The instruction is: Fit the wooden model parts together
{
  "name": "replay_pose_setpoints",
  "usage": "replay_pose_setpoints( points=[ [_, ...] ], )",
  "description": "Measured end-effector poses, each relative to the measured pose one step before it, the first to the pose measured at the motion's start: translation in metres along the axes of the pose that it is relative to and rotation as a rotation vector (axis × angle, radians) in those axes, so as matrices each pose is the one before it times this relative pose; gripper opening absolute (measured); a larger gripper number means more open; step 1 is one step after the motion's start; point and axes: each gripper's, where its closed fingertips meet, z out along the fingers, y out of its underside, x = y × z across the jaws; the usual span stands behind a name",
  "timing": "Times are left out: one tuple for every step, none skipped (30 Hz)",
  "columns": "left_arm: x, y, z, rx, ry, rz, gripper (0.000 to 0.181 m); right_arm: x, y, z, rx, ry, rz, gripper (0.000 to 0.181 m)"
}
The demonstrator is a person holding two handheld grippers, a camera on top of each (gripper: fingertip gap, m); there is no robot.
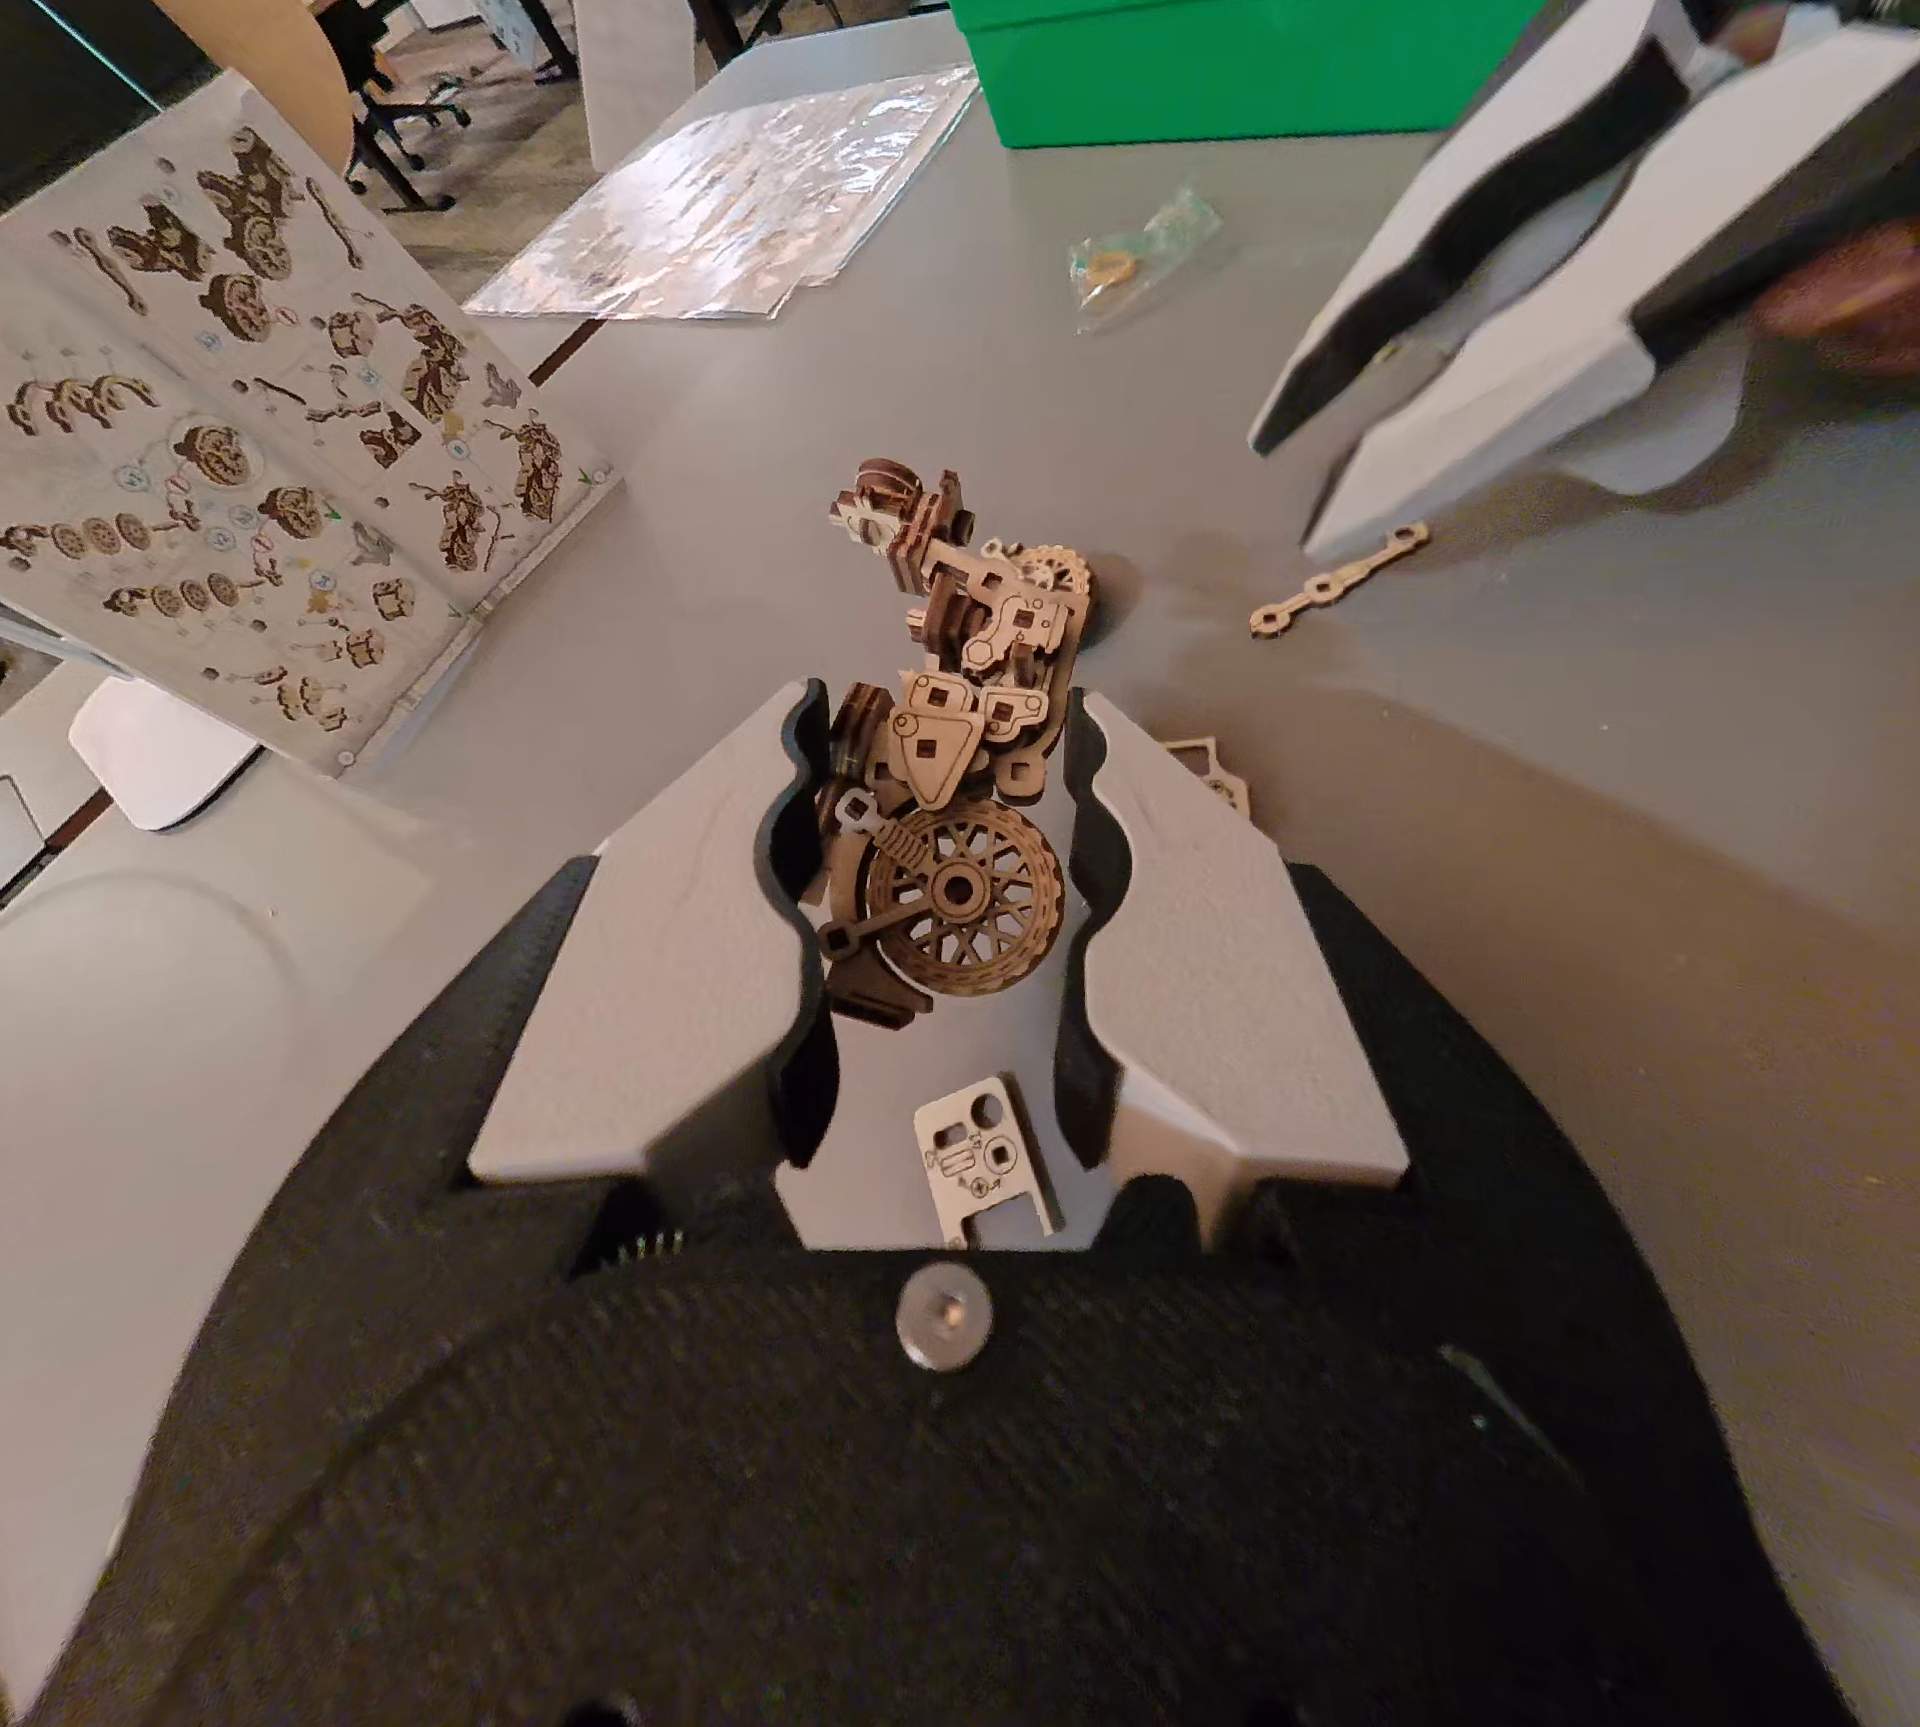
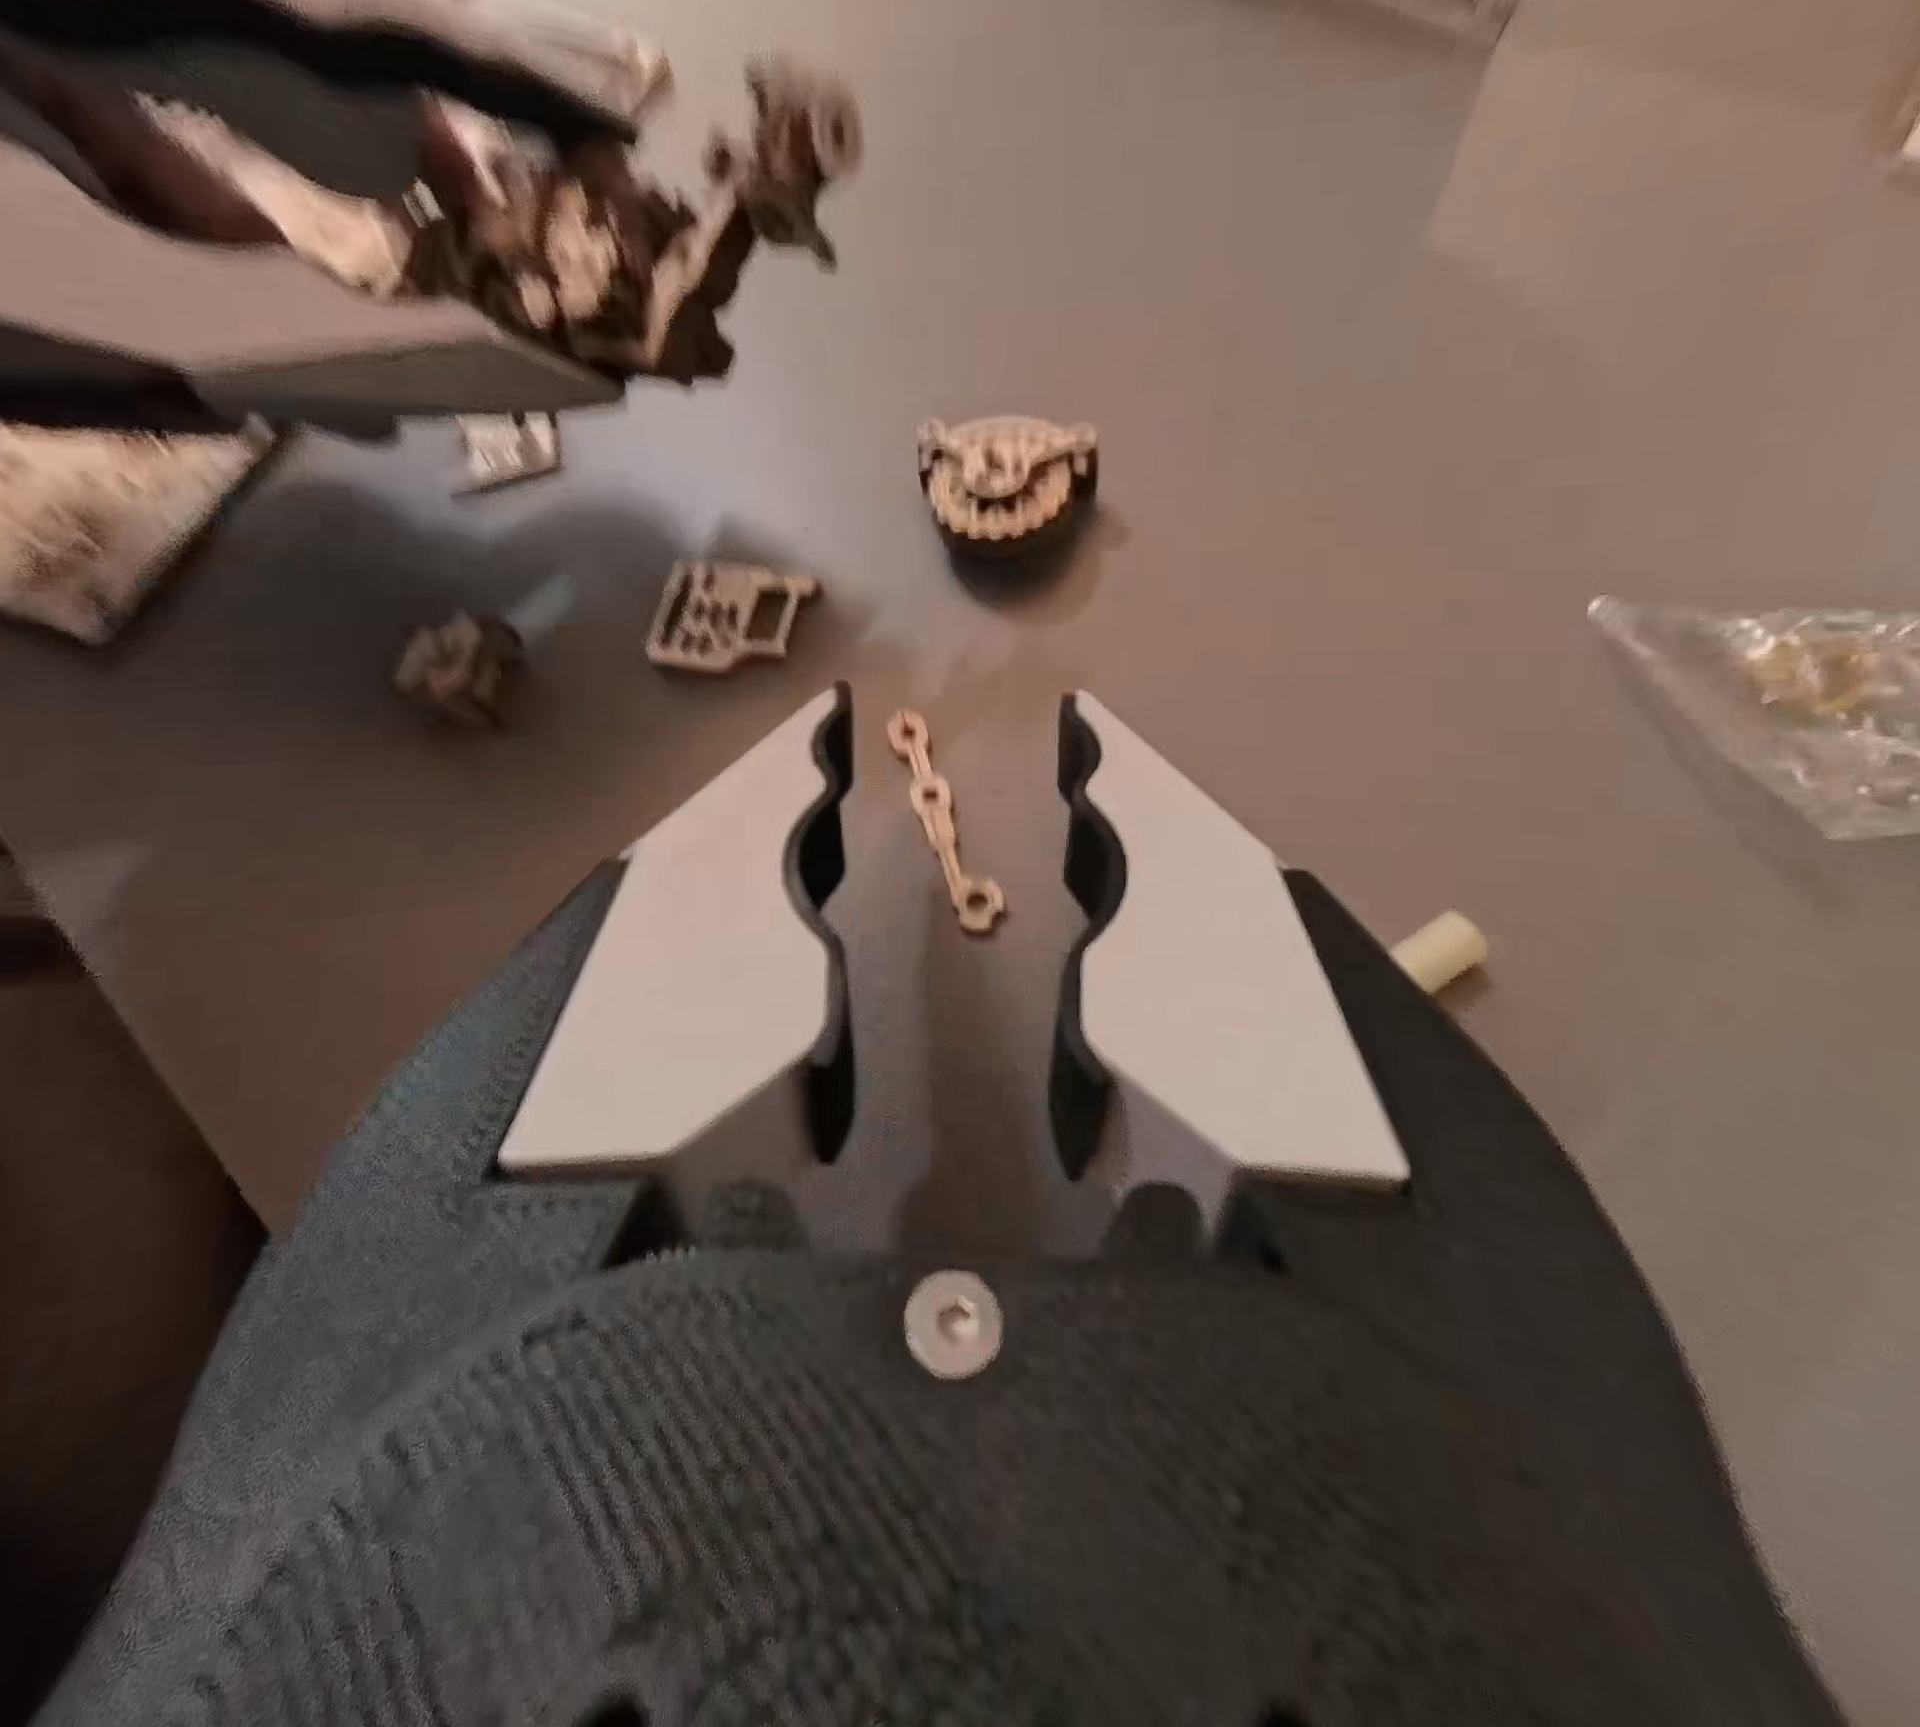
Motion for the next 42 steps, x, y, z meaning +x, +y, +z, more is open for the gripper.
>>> replay_pose_setpoints(
  points=[
    [0.00068,-0.00093,-0.00014,0.0038,0.0019,-0.0014,0.043,-0.00134,-0.01051,-0.00406,0.0614,-0.0259,0.0426,0.038],
    [0.00101,-0.00133,-0.00010,0.0057,0.0027,-0.0019,0.043,-0.00257,-0.00976,-0.00327,0.0575,-0.0344,0.0576,0.036],
    [0.00152,-0.00175,-0.00022,0.0080,0.0039,-0.0027,0.043,-0.00510,-0.00862,-0.00189,0.0538,-0.0497,0.0741,0.035],
    [0.00199,-0.00220,-0.00020,0.0089,0.0046,-0.0032,0.043,-0.00815,-0.00712,-0.00051,0.0480,-0.0661,0.0854,0.033],
    [0.00250,-0.00231,-0.00018,0.0086,0.0056,-0.0026,0.043,-0.00886,-0.00466,0.00088,0.0382,-0.0678,0.0869,0.033],
    [0.00279,-0.00228,-0.00014,0.0079,0.0057,-0.0003,0.043,-0.00719,-0.00175,0.00217,0.0241,-0.0537,0.0748,0.030],
    [0.00281,-0.00207,-0.00012,0.0060,0.0044,0.0019,0.043,-0.00508,0.00123,0.00288,0.0079,-0.0372,0.0525,0.029],
    [0.00234,-0.00199,-0.00013,0.0060,0.0014,0.0040,0.043,-0.00305,0.00310,0.00319,-0.0054,-0.0201,0.0293,0.027],
    [0.00199,-0.00220,-0.00035,0.0084,-0.0011,0.0053,0.043,-0.00119,0.00323,0.00294,-0.0099,-0.0039,0.0119,0.026],
    [0.00189,-0.00242,-0.00050,0.0092,-0.0006,0.0052,0.043,-0.00063,0.00204,0.00230,-0.0061,0.0016,0.0028,0.025],
    [0.00193,-0.00225,-0.00050,0.0085,0.0012,0.0034,0.043,-0.00102,0.00095,0.00134,-0.0022,-0.0007,0.0017,0.022],
    [0.00174,-0.00197,-0.00050,0.0067,0.0021,0.0002,0.043,-0.00102,0.00051,0.00065,-0.0008,-0.0048,0.0046,0.020],
    [0.00126,-0.00178,-0.00039,0.0061,0.0012,-0.0021,0.043,-0.00129,0.00078,0.00042,-0.0024,-0.0104,0.0097,0.019],
    [0.00115,-0.00166,-0.00047,0.0063,0.0023,-0.0027,0.043,-0.00125,0.00078,0.00008,-0.0021,-0.0135,0.0161,0.017],
    [0.00074,-0.00113,-0.00032,0.0045,0.0006,-0.0023,0.043,-0.00141,0.00023,-0.00015,0.0014,-0.0173,0.0211,0.015],
    [0.00054,-0.00096,-0.00036,0.0046,0.0009,-0.0010,0.043,-0.00147,-0.00020,-0.00046,0.0036,-0.0187,0.0232,0.011],
    [0.00052,-0.00118,-0.00059,0.0073,0.0010,-0.0011,0.043,-0.00100,-0.00037,-0.00054,0.0037,-0.0165,0.0224,0.009],
    [0.00010,-0.00119,-0.00061,0.0065,0.0005,-0.0012,0.043,-0.00095,-0.00040,-0.00048,0.0029,-0.0161,0.0191,0.009],
    [0.00035,-0.00074,-0.00039,0.0041,0.0027,-0.0014,0.043,-0.00069,-0.00025,-0.00055,0.0008,-0.0147,0.0170,0.009],
    [0.00017,-0.00032,-0.00030,0.0010,0.0029,-0.0023,0.043,-0.00041,-0.00002,-0.00035,-0.0002,-0.0121,0.0142,0.008],
    [0.00008,-0.00016,-0.00023,0.0014,0.0024,-0.0032,0.043,-0.00043,0.00000,-0.00037,-0.0003,-0.0100,0.0110,0.008],
    [0.00032,-0.00002,0.00000,0.0002,0.0032,-0.0036,0.043,-0.00040,0.00009,-0.00052,-0.0016,-0.0073,0.0041,0.008],
    [0.00052,0.00029,0.00021,-0.0018,0.0047,-0.0052,0.044,-0.00003,-0.00027,-0.00077,-0.0002,-0.0047,-0.0029,0.008],
    [0.00079,0.00064,0.00038,-0.0044,0.0075,-0.0085,0.048,0.00038,-0.00061,-0.00123,0.0007,-0.0012,-0.0079,0.007],
    [0.00172,0.00046,0.00035,-0.0036,0.0165,-0.0113,0.052,0.00064,-0.00039,-0.00138,-0.0029,-0.0001,-0.0135,0.007],
    [0.00360,-0.00062,-0.00024,0.0040,0.0319,-0.0190,0.057,0.00053,0.00008,-0.00164,-0.0070,-0.0005,-0.0170,0.007],
    [0.00318,-0.00187,-0.00082,0.0116,0.0344,-0.0335,0.061,0.00020,0.00030,-0.00170,-0.0084,-0.0022,-0.0179,0.007],
    [0.00123,-0.00235,-0.00093,0.0139,0.0280,-0.0503,0.066,0.00019,0.00017,-0.00170,-0.0076,-0.0017,-0.0141,0.006],
    [0.00151,-0.00213,-0.00096,0.0134,0.0369,-0.0583,0.068,0.00036,-0.00034,-0.00156,-0.0038,0.0002,-0.0088,0.006],
    [-0.00024,-0.00119,-0.00073,0.0079,0.0304,-0.0687,0.067,0.00051,-0.00053,-0.00127,-0.0018,0.0014,-0.0061,0.006],
    [-0.00201,-0.00037,-0.00046,0.0028,0.0236,-0.0742,0.067,0.00083,-0.00037,-0.00101,-0.0016,0.0029,-0.0046,0.006],
    [-0.00248,-0.00016,-0.00060,0.0019,0.0223,-0.0747,0.067,0.00081,-0.00038,-0.00082,-0.0004,0.0028,-0.0028,0.006],
    [-0.00209,-0.00030,-0.00060,0.0041,0.0254,-0.0712,0.068,0.00032,-0.00066,-0.00069,0.0024,-0.0002,0.0007,0.006],
    [-0.00204,-0.00024,-0.00067,0.0044,0.0250,-0.0696,0.069,-0.00022,-0.00123,-0.00073,0.0062,-0.0044,0.0050,0.006],
    [-0.00110,0.00024,-0.00038,0.0020,0.0292,-0.0661,0.070,-0.00060,-0.00130,-0.00059,0.0079,-0.0088,0.0091,0.006],
    [-0.00080,0.00081,0.00005,-0.0009,0.0291,-0.0619,0.071,-0.00127,-0.00135,-0.00048,0.0090,-0.0136,0.0127,0.006],
    [-0.00113,0.00122,0.00047,-0.0021,0.0241,-0.0567,0.071,-0.00154,-0.00141,-0.00051,0.0094,-0.0158,0.0154,0.006],
    [-0.00016,0.00133,0.00054,-0.0017,0.0264,-0.0502,0.070,-0.00150,-0.00109,-0.00018,0.0086,-0.0165,0.0155,0.006],
    [0.00164,0.00115,0.00073,-0.0006,0.0357,-0.0462,0.066,-0.00181,-0.00107,-0.00022,0.0085,-0.0170,0.0145,0.006],
    [0.00305,0.00114,0.00075,-0.0013,0.0420,-0.0465,0.061,-0.00175,-0.00100,-0.00008,0.0088,-0.0158,0.0143,0.006],
    [0.00466,0.00138,0.00088,-0.0025,0.0511,-0.0481,0.056,-0.00168,-0.00113,0.00005,0.0097,-0.0152,0.0141,0.006],
    [0.00490,0.00154,0.00100,-0.0038,0.0537,-0.0506,0.050,-0.00161,-0.00106,0.00009,0.0098,-0.0139,0.0146,0.006]
  ],
)
